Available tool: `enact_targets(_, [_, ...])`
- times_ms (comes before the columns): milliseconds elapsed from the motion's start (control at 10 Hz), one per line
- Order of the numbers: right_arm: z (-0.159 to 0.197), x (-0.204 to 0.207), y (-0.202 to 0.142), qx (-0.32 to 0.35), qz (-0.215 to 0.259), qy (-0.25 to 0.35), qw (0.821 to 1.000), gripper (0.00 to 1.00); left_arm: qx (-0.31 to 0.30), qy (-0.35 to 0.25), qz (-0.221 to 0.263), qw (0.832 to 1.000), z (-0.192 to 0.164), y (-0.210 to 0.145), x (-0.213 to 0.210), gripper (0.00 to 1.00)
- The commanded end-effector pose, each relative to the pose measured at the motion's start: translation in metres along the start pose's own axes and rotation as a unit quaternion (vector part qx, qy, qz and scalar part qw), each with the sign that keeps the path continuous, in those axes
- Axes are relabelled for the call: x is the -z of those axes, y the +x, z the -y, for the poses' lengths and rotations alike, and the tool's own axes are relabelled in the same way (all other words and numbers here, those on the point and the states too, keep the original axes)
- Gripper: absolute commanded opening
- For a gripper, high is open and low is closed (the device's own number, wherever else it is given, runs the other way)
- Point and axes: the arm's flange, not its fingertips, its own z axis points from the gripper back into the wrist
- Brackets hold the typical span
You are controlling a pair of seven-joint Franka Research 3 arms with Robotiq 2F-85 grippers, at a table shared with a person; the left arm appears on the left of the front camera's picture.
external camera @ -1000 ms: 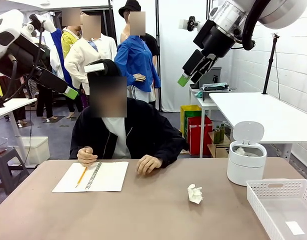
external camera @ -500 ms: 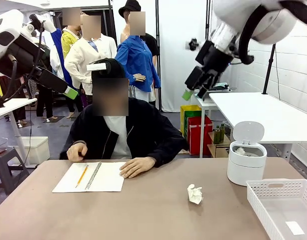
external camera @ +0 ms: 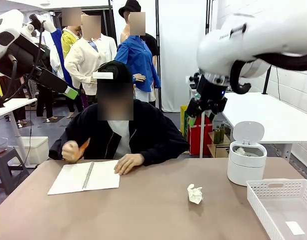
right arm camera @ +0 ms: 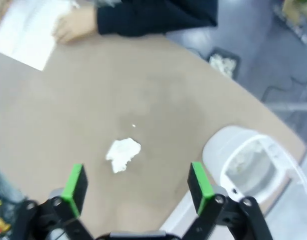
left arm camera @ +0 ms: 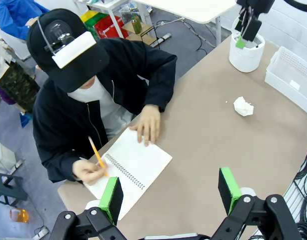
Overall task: Sort the paper based on its condition.
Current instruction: If a person hands you a paper, place it in the Organizing basket , and if it's crumpled, put it in the Trash can.
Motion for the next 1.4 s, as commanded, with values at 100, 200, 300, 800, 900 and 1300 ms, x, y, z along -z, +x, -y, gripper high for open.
enact_targets(100, [0.008, 0.060, -0.006, 0.051, -0.035, -0.043, 0.997, 1.00, -0.001, -0.001, 0.003, 1.000, -0.001, -0.001, 0.000, 1.00])
enact_targets(200, [0.016, 0.081, -0.009, 0.068, -0.042, -0.047, 0.996, 1.00, -0.001, -0.001, 0.003, 1.000, -0.001, -0.001, 0.000, 1.00])
enact_targets(300, [0.021, 0.098, -0.010, 0.072, -0.043, -0.051, 0.995, 1.00, -0.001, -0.001, 0.003, 1.000, -0.001, -0.001, 0.000, 1.00])
enact_targets(800, [0.023, 0.119, -0.016, 0.066, -0.061, -0.036, 0.995, 1.00, -0.001, -0.001, 0.003, 1.000, -0.001, -0.001, 0.000, 1.00])
enact_targets(900, [0.023, 0.119, -0.016, 0.066, -0.061, -0.036, 0.995, 1.00, -0.001, -0.001, 0.003, 1.000, -0.001, -0.001, 0.000, 1.00])
enact_targets(1300, [-0.012, 0.152, -0.039, 0.035, -0.113, 0.034, 0.992, 1.00, -0.001, -0.001, 0.003, 1.000, -0.001, -0.001, 0.000, 1.00])
